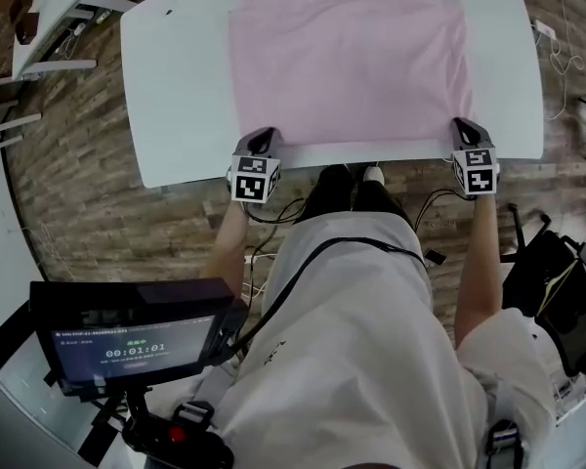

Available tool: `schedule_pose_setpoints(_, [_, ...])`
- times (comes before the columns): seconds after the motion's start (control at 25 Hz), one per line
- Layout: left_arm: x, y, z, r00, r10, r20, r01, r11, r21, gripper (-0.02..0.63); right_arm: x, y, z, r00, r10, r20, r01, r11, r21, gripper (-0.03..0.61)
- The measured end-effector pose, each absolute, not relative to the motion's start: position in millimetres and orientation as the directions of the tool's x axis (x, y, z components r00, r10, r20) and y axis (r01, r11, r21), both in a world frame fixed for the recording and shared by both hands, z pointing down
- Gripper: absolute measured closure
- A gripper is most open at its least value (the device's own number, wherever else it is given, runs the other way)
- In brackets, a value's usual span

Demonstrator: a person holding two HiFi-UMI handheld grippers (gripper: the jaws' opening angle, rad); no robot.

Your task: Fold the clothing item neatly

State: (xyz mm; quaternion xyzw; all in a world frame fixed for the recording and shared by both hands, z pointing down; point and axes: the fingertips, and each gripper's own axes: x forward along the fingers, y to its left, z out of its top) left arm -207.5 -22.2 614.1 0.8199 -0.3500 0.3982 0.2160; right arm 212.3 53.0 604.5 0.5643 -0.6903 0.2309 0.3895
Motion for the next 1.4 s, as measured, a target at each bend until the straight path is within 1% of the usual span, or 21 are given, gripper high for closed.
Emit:
schedule_pose_setpoints(0.12, [-197, 2, 614, 0.416, -0.415, 0.809, -0.760, -0.647, 0.059, 0.611, 231, 74, 606, -0.076, -0.612, 0.787, -0.967, 0.237, 0.091, 0.575])
schedule_pose_setpoints(0.32, [-190, 21, 615, 0.392, -0.476, 0.787, -0.794, -0.608, 0.028, 0.611, 243, 89, 608, -0.108, -0.621, 0.777, -0.960, 0.267, 0.080, 0.575])
schedule_pose_setpoints(0.48, [-188, 26, 614, 0.379, -0.503, 0.777, -0.794, -0.608, -0.006, 0.611, 244, 96, 607, -0.130, -0.627, 0.768, -0.952, 0.295, 0.079, 0.575])
schedule_pose_setpoints(0.56, [-185, 31, 609, 0.363, -0.519, 0.774, -0.787, -0.616, -0.044, 0.611, 244, 98, 602, -0.151, -0.632, 0.760, -0.938, 0.335, 0.092, 0.575])
schedule_pose_setpoints(0.72, [-186, 34, 596, 0.345, -0.537, 0.770, -0.756, -0.645, -0.111, 0.609, 226, 95, 579, -0.224, -0.654, 0.723, -0.876, 0.460, 0.145, 0.575])
schedule_pose_setpoints(0.76, [-186, 34, 591, 0.350, -0.539, 0.766, -0.752, -0.649, -0.113, 0.605, 220, 92, 574, -0.244, -0.653, 0.717, -0.861, 0.487, 0.150, 0.574])
schedule_pose_setpoints(0.84, [-185, 34, 583, 0.364, -0.544, 0.756, -0.746, -0.656, -0.113, 0.574, 209, 87, 567, -0.274, -0.646, 0.712, -0.833, 0.530, 0.160, 0.575])
schedule_pose_setpoints(0.96, [-182, 38, 578, 0.375, -0.545, 0.750, -0.720, -0.680, -0.135, 0.572, 195, 85, 560, -0.300, -0.644, 0.704, -0.808, 0.563, 0.171, 0.575])
schedule_pose_setpoints(1.04, [-177, 44, 578, 0.370, -0.531, 0.762, -0.682, -0.713, -0.166, 0.565, 189, 89, 556, -0.316, -0.642, 0.699, -0.797, 0.579, 0.172, 0.574])
schedule_pose_setpoints(1.08, [-174, 47, 578, 0.364, -0.522, 0.772, -0.652, -0.734, -0.189, 0.547, 186, 91, 554, -0.324, -0.639, 0.698, -0.785, 0.593, 0.178, 0.574])
schedule_pose_setpoints(1.16, [-171, 57, 582, 0.341, -0.501, 0.796, -0.564, -0.786, -0.253, 0.523, 178, 99, 552, -0.336, -0.626, 0.704, -0.749, 0.631, 0.203, 0.575])
schedule_pose_setpoints(1.24, [-171, 67, 588, 0.305, -0.487, 0.818, -0.451, -0.831, -0.326, 0.514, 172, 112, 555, -0.336, -0.608, 0.719, -0.710, 0.665, 0.230, 0.574])
schedule_pose_setpoints(1.32, [-173, 70, 593, 0.272, -0.489, 0.829, -0.361, -0.850, -0.383, 0.512, 172, 123, 557, -0.320, -0.600, 0.733, -0.692, 0.677, 0.252, 0.548])
schedule_pose_setpoints(1.4, [-176, 66, 594, 0.246, -0.505, 0.827, -0.299, -0.852, -0.431, 0.512, 172, 130, 557, -0.303, -0.601, 0.739, -0.693, 0.672, 0.263, 0.525])
